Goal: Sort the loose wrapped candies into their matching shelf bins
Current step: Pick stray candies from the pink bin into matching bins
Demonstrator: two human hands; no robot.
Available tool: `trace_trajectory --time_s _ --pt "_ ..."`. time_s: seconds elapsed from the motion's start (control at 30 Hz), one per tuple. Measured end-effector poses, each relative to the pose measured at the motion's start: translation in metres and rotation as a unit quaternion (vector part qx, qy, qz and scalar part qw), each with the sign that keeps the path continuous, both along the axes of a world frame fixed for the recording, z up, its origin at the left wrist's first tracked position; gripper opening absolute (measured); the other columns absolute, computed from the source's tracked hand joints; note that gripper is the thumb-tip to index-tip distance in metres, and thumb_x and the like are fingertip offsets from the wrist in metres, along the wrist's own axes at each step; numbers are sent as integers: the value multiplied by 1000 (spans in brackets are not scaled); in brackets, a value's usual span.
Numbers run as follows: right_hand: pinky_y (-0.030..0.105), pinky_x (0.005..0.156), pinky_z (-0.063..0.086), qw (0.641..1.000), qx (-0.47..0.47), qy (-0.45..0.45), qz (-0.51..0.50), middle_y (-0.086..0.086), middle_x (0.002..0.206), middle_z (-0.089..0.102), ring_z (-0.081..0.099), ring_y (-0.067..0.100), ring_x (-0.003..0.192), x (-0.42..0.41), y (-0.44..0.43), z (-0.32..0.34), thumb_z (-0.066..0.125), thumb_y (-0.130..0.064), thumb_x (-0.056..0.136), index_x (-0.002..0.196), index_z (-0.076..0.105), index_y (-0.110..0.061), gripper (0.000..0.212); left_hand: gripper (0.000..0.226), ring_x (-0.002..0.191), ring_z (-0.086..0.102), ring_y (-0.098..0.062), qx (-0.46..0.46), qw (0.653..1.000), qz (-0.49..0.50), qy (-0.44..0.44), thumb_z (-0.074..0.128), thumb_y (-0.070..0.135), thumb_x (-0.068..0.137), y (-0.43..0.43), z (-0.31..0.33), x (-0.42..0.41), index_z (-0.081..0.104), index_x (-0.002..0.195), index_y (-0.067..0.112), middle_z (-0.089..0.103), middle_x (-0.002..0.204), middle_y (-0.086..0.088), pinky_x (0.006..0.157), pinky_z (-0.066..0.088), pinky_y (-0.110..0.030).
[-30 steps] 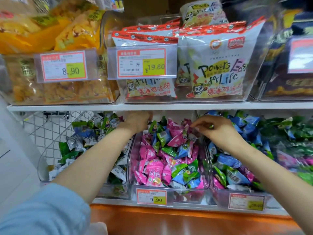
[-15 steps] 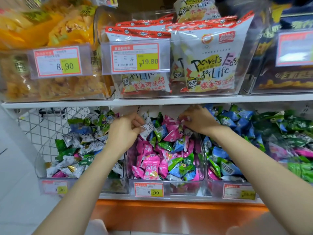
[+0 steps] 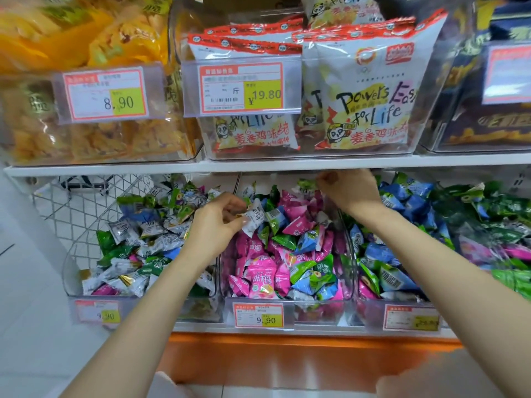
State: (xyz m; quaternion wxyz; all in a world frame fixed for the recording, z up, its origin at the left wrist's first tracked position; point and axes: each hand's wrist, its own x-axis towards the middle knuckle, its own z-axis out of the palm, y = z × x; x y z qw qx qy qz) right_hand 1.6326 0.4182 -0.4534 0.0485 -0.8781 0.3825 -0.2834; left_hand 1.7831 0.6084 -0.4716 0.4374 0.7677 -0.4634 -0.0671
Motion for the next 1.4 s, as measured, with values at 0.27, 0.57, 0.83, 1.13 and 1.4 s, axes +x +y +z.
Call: trace_trajectory --time_s 0.27,0.57,0.83,1.13,1.4 --pt "9 71 47 889 384 -108 226 -8 72 68 64 0 67 -16 42 9 71 -12 81 73 63 -22 15 20 93 61 -11 -37 984 -56 167 61 3 87 -8 4 -18 57 96 20 61 103 3 74 57 -27" --pt "21 69 52 896 370 -166 179 2 66 66 64 8 61 -14 47 -4 67 -3 82 68 62 -18 21 41 96 64 -15 -16 980 -84 178 73 40 76 -12 -2 -34 55 112 28 60 114 -2 83 55 -29" --pt "10 67 50 881 373 -164 239 -1 89 70 67 10 78 -14 53 1 68 -16 84 85 63 -27 13 35 94 57 -13 -48 997 -22 55 73 20 78 -1 5 -26 54 106 26 59 100 5 80 48 -22" --pt "12 64 50 889 373 -167 208 -4 81 69 65 10 70 -23 43 0 62 -10 88 84 67 -20 12 37 83 56 -22 -6 994 95 -59 74 25 77 63 11 45 53 107 27 53 96 -2 71 50 -34" --pt "8 63 48 893 362 -129 233 -5 76 69 63 -4 60 -16 52 -6 61 -14 89 81 66 -19 11 43 96 57 -32 75 972 164 -153 81 27 70 55 -7 59 64 109 18 65 103 -12 74 44 -38"
